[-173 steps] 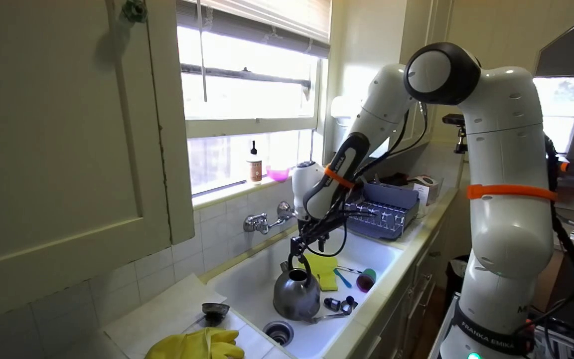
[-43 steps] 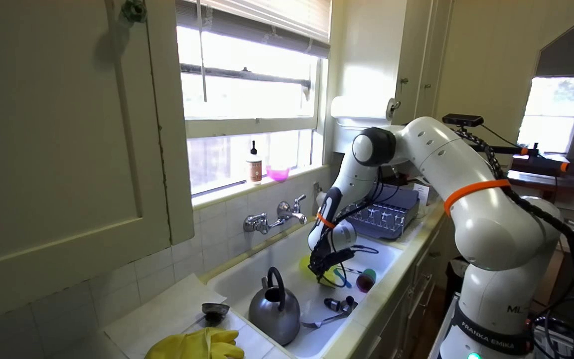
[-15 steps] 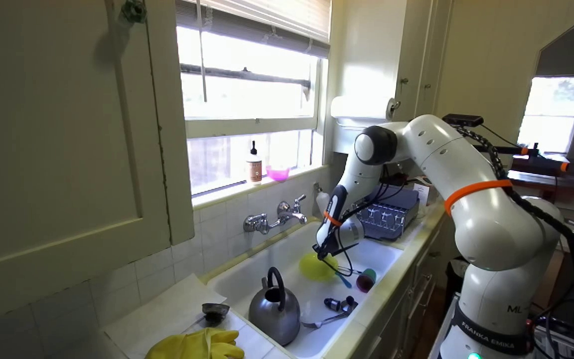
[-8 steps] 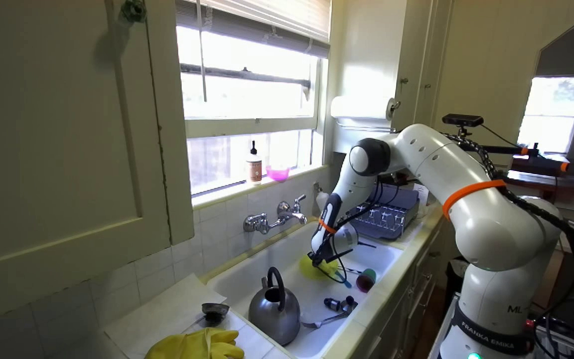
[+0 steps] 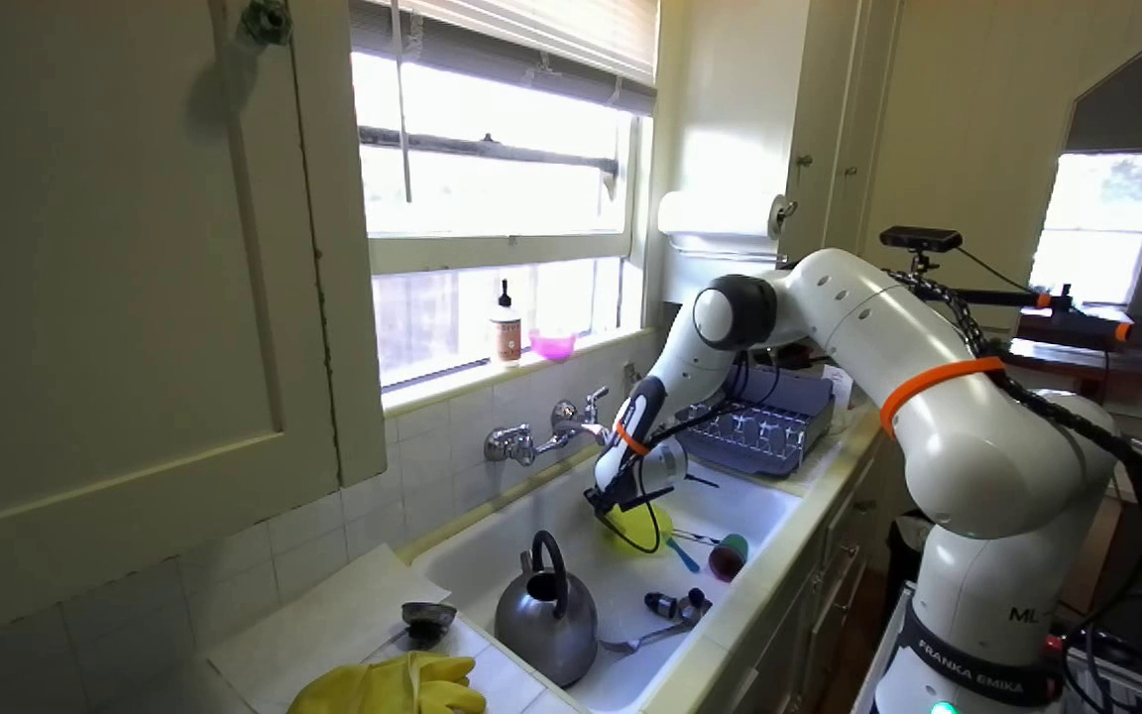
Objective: Move the kettle to the left side of the sink then use the yellow sponge to wipe the yellow plate.
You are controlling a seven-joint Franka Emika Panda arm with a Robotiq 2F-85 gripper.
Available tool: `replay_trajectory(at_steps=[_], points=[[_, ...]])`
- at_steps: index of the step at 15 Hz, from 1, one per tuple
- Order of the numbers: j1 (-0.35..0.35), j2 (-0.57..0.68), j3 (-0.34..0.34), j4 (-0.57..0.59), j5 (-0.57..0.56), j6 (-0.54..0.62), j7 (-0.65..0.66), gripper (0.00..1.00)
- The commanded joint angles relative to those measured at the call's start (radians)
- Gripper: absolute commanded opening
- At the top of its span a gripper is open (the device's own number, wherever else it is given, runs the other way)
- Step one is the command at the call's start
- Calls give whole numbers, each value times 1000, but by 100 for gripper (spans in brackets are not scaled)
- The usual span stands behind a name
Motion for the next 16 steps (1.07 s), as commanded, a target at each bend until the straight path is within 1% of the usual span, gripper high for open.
replay_trajectory(at_steps=[1, 3, 5, 7, 9, 10, 11, 12, 13, 15, 16], points=[[18, 80, -43, 114, 6, -27, 32, 1], [42, 107, -91, 147, 18, -50, 51, 1], [80, 124, -156, 160, 24, -84, 71, 1], [119, 118, -217, 140, 19, -118, 87, 1], [134, 99, -236, 109, 4, -156, 83, 1], [132, 88, -229, 99, -7, -180, 69, 1], [110, 79, -192, 92, -26, -186, 37, 1], [118, 75, -192, 88, -37, -202, 27, 1], [102, 76, -162, 96, -50, -215, 3, 1], [95, 75, -130, 102, -66, -247, -23, 1], [92, 82, -115, 112, -65, -246, -24, 1]])
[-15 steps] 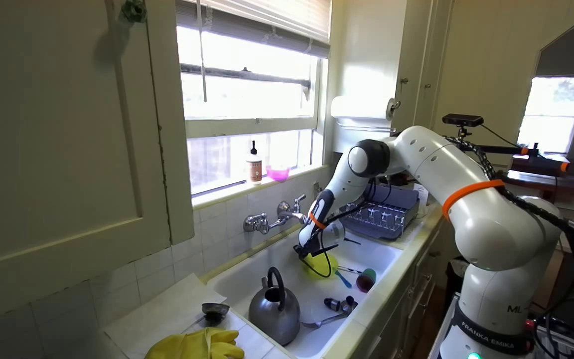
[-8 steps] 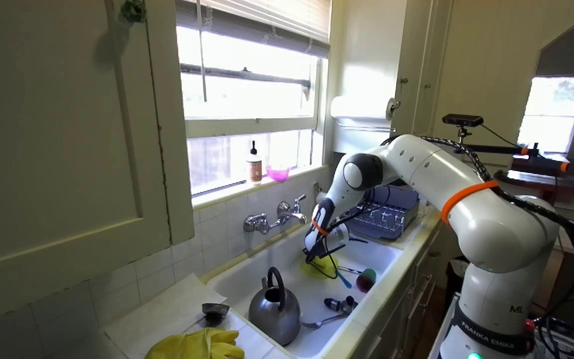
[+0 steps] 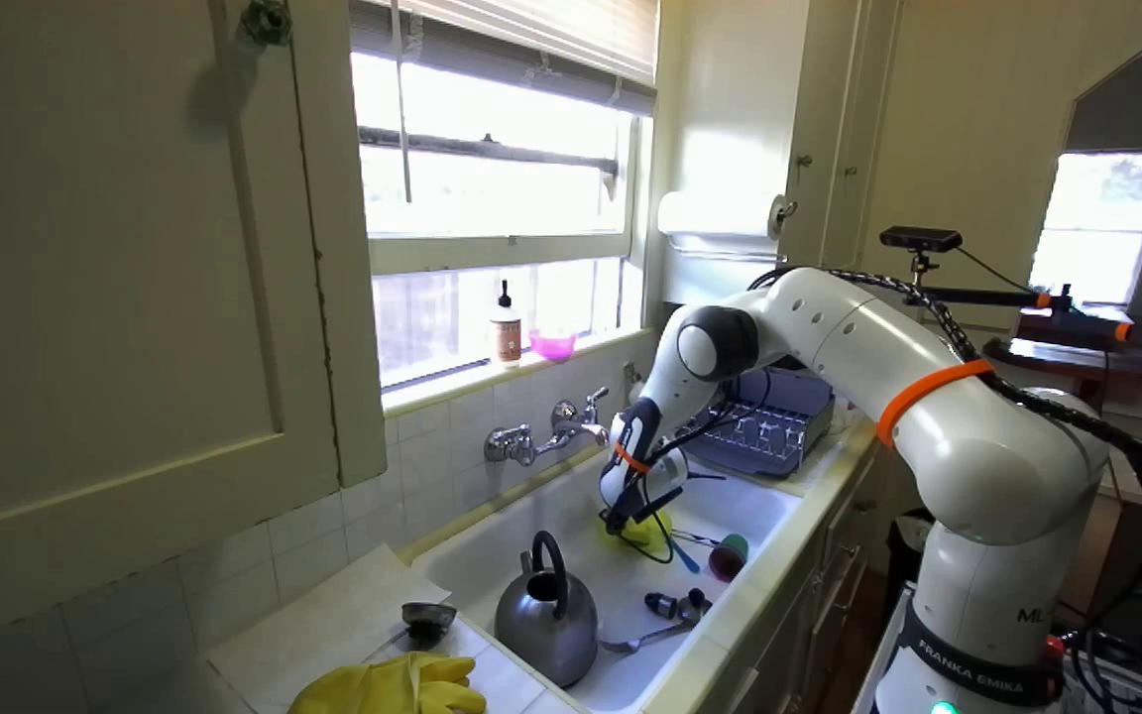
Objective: Move the kettle to the left side of the sink then use the yellow sponge to wipe the yellow plate.
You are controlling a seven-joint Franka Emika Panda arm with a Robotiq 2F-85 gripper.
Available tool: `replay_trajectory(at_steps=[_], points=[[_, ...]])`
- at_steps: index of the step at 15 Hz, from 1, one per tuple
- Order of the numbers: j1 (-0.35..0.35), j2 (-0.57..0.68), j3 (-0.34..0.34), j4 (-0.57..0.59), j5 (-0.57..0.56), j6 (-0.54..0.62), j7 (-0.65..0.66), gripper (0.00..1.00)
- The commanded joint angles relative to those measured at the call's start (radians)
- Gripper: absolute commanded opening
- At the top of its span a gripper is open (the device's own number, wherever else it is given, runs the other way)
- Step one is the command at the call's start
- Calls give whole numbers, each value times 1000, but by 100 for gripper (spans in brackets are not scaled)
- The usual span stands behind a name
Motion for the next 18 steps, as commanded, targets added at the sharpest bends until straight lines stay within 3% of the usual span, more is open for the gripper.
replay_trajectory(at_steps=[1, 5, 12, 14, 18], points=[[-20, -11, 57, 7, -20, -49, -29, 1], [18, 27, 20, 65, 14, 5, 45, 1], [133, 70, -177, 81, 19, -23, 189, 1], [135, 55, -184, 55, 1, -47, 169, 1], [78, 12, -96, 13, -35, -55, 70, 1]])
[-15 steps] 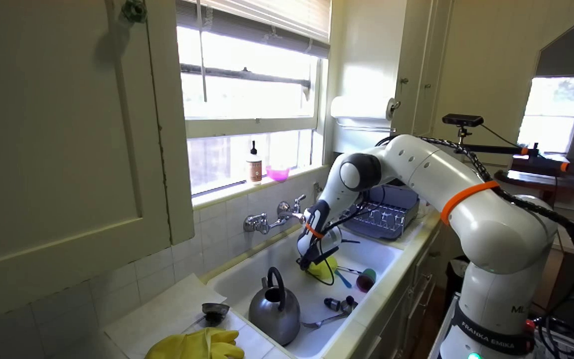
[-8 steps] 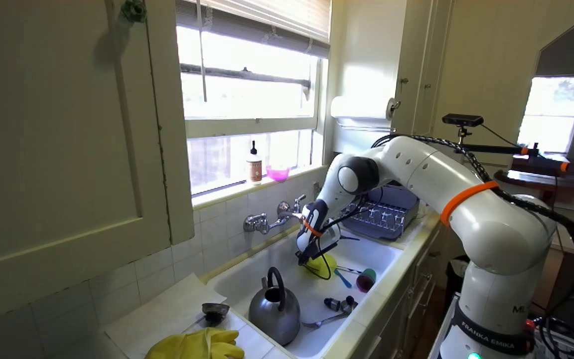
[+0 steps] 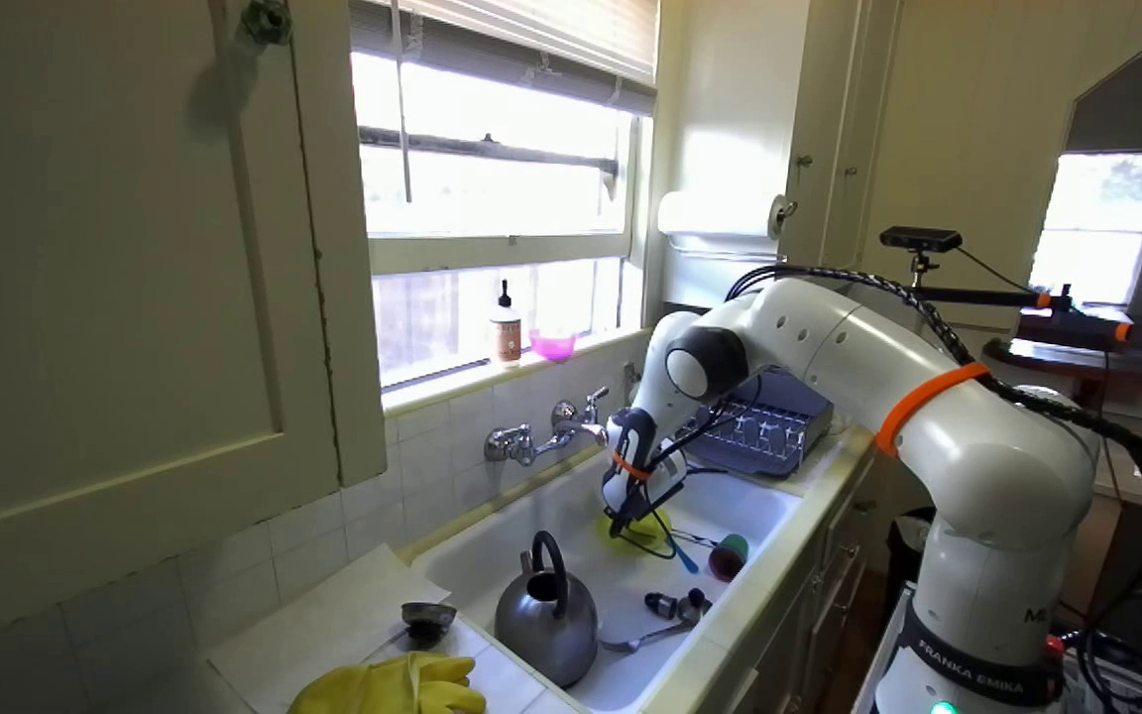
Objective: Move the kettle to the left side of the sink then use the yellow sponge to wipe the yellow plate.
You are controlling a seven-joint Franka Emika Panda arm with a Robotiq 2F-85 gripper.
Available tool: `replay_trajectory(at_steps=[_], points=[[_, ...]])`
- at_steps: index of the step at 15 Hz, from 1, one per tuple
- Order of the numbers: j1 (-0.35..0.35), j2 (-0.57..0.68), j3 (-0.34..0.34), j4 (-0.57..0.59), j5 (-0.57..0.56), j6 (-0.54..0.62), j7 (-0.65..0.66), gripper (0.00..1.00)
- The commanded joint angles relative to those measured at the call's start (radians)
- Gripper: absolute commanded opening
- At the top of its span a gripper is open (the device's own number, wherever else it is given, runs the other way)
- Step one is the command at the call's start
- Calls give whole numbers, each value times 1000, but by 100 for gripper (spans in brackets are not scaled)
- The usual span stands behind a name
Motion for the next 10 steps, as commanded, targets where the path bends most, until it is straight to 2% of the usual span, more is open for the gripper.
replay_trajectory(at_steps=[1, 5, 10], points=[[-52, -41, 83, -34, -37, -30, -84, 1], [-81, -28, 145, -5, -16, -9, -88, 1], [-74, 4, 130, 47, 38, 50, -1, 1]])
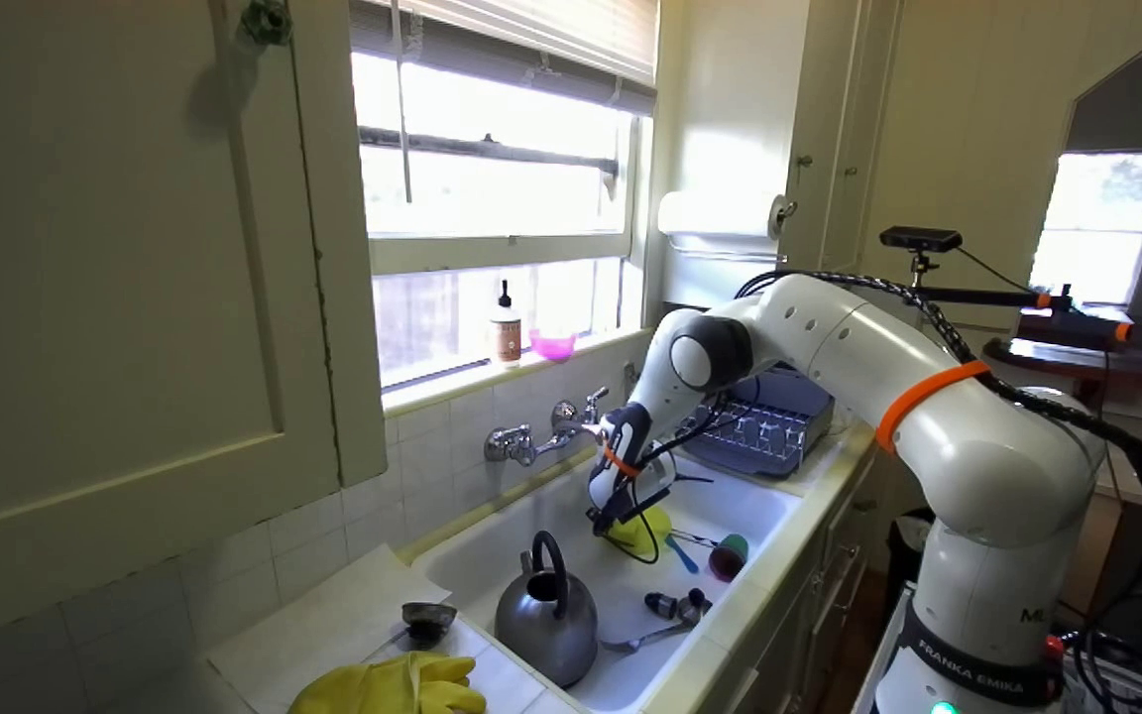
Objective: Move the kettle to the left side of the sink then use the yellow sponge to wipe the yellow plate.
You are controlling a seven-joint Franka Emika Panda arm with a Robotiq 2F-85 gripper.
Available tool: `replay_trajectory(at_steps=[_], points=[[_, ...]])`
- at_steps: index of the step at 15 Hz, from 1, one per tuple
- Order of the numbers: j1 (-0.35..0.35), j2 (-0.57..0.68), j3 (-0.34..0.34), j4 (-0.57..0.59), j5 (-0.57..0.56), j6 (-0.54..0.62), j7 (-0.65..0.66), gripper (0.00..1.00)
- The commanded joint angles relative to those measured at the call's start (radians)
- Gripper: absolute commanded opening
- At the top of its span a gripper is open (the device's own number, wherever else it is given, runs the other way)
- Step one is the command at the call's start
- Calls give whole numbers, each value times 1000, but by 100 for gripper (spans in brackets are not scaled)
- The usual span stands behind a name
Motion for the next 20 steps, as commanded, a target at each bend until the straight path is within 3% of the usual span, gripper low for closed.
replay_trajectory(at_steps=[1, 7, 10, 16, 20], points=[[9, 24, -26, 30, 41, 42, 66, 1], [99, 29, -175, 14, 50, -26, 179, 1], [97, 6, -161, -13, 22, -62, 143, 1], [32, -20, -39, -4, 23, -95, 68, 1], [74, 14, -95, 30, 57, -76, 165, 1]])
